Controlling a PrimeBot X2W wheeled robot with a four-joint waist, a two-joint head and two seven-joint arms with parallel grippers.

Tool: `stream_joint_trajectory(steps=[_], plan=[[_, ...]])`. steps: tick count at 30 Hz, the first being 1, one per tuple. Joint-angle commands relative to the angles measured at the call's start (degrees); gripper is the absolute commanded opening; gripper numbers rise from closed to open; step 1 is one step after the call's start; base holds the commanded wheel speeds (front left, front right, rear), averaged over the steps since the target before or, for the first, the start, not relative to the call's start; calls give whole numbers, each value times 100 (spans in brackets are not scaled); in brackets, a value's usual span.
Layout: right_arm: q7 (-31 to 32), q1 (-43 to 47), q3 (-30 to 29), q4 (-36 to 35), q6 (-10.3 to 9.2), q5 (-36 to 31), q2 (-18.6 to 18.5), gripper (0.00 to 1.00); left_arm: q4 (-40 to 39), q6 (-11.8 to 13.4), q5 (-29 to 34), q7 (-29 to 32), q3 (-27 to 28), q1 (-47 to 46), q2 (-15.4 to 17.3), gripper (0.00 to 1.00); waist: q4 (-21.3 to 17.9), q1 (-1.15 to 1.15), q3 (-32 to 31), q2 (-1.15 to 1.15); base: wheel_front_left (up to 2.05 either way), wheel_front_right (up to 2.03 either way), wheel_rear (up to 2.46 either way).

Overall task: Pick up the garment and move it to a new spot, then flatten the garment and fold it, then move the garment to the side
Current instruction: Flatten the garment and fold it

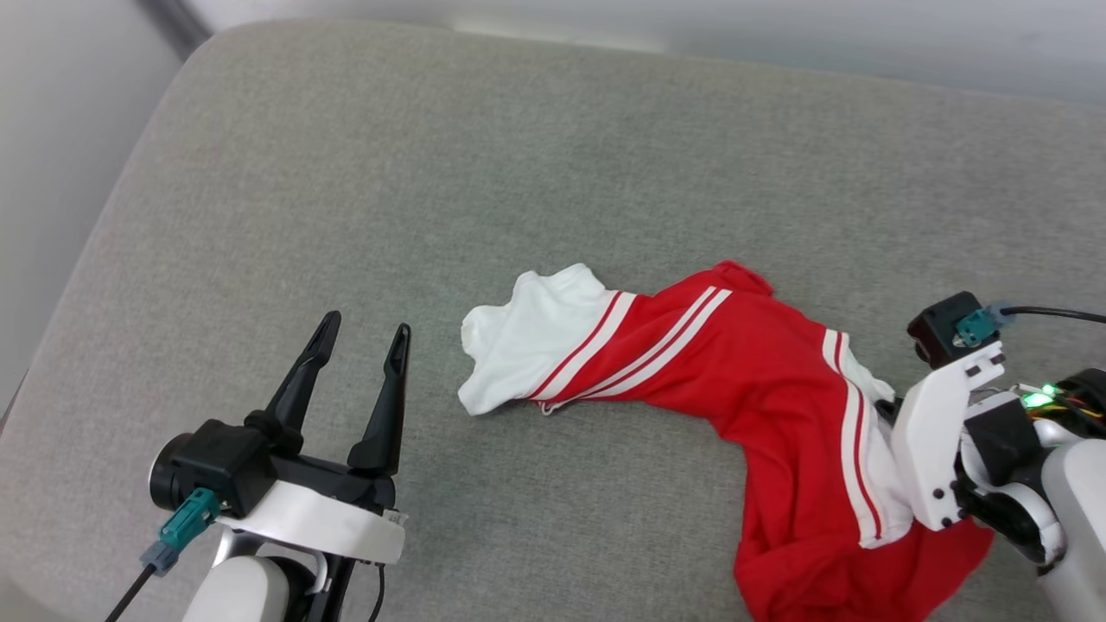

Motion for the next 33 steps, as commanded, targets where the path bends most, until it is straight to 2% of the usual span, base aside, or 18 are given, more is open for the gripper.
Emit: stream_joint_trajectory(steps=[1,8,13,18,25,26,27,33], plan=[[-60,83,-15,110,-10,-42,-129,0,0,-5,9,-15,24,29,40,100,-134,0,-159,0,0,0,0],[-419,-158,-192,-111,-8,-295,-437,0,-51,-6,-20,-15,164,207,95,100,-391,0,-473,0,0,0,0],[-460,-269,-377,-267,-8,-501,-950,0,-122,-6,-26,-15,240,299,96,100,-498,0,-490,0,0,0,0],[-425,-457,-536,-85,-8,-870,-1475,0,-164,-6,-21,-15,205,254,98,100,-545,0,-357,0,0,0,0],[-669,-554,-475,713,-8,-1187,-1504,0,-88,-6,-26,-15,81,53,62,100,-503,0,-156,0,0,0,0],[-755,-574,-476,852,-8,-1248,-1445,35,-74,-6,-24,-15,69,21,59,100,-497,0,-143,0,0,0,0],[-828,-602,-528,1005,-8,-1297,-1369,100,-59,-6,-24,-15,63,-2,54,100,-497,0,-135,0,0,0,0],[-1477,-696,-740,1608,-8,-1547,-899,100,42,-6,-32,-15,75,-41,66,100,-606,0,-244,0,0,0,0]])
